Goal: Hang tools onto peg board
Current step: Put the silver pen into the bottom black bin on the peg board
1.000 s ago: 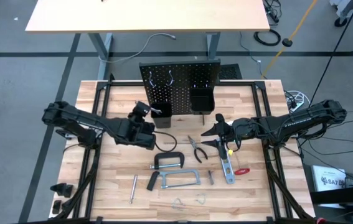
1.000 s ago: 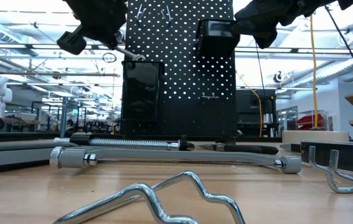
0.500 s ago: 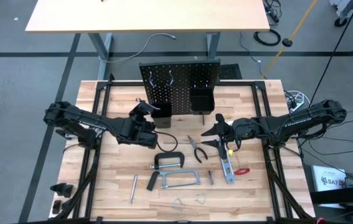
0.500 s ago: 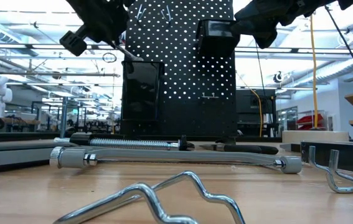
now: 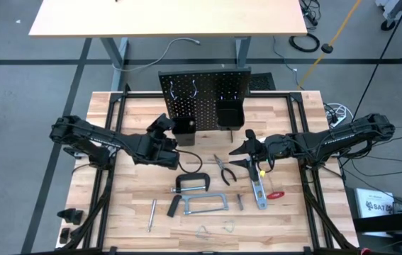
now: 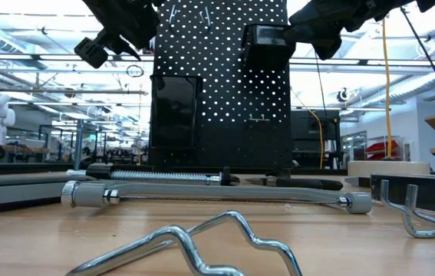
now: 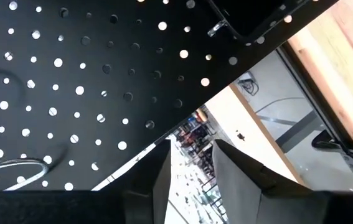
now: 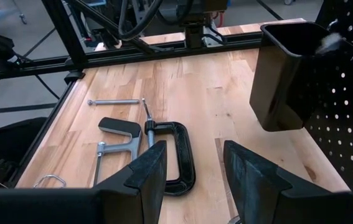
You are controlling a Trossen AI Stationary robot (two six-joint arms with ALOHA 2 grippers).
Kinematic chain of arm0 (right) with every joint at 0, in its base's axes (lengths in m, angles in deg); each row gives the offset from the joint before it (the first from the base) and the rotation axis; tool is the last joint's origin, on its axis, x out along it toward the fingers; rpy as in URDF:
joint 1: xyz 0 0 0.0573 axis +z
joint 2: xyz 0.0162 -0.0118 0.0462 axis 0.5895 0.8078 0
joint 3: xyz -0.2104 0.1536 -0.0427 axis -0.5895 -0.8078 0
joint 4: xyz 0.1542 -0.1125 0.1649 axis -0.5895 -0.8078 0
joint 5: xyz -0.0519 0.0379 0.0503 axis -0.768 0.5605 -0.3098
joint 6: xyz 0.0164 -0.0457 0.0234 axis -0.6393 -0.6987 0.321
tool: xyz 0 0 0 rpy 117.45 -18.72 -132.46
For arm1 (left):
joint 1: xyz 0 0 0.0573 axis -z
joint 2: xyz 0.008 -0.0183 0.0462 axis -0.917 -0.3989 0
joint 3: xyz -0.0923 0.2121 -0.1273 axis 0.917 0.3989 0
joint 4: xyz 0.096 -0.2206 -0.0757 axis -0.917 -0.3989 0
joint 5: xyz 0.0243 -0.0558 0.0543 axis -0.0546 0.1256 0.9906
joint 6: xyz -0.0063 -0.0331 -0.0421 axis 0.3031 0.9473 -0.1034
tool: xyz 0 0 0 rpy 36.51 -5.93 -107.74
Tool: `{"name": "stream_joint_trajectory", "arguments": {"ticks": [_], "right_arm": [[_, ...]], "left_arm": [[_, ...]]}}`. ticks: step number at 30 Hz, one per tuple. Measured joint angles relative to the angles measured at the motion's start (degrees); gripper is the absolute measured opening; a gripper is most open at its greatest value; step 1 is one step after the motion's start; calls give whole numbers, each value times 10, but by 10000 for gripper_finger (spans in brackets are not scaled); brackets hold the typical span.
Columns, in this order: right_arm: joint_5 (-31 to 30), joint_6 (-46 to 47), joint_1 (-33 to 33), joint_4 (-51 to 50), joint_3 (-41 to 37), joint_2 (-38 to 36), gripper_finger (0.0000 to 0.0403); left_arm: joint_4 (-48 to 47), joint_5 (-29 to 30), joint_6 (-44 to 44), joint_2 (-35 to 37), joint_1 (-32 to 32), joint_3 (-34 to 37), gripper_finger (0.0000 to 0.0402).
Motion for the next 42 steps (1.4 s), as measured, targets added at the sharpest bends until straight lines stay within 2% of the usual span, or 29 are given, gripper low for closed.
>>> {"name": "stream_joint_trajectory", "arguments": {"ticks": [4, 9, 13, 19, 23, 30, 34, 38, 42], "right_arm": [[0, 0, 0, 0, 0, 0, 153], [0, 0, 0, 0, 0, 0, 153], [0, 0, 0, -3, 0, 0, 153], [0, 0, 0, -4, 0, 0, 153], [0, 0, 0, -4, 0, 0, 153], [0, 5, 0, -3, 0, 0, 153], [0, 9, 0, 1, 0, 0, 153], [0, 19, 0, 1, 0, 0, 153], [0, 20, 0, 1, 0, 0, 153]], "left_arm": [[1, 1, 5, 0, 0, 0, 123], [21, 32, 125, 1, 12, 0, 123], [21, 26, 193, 7, 44, 0, 124], [28, 20, 245, 22, 109, 0, 124], [31, -4, 327, 37, 155, 0, 124], [70, -82, 565, 74, 234, 0, 124], [134, -118, 588, 84, 282, 10, 124], [176, -122, 592, 97, 327, 38, 124], [185, -122, 642, 116, 361, 69, 124]]}}
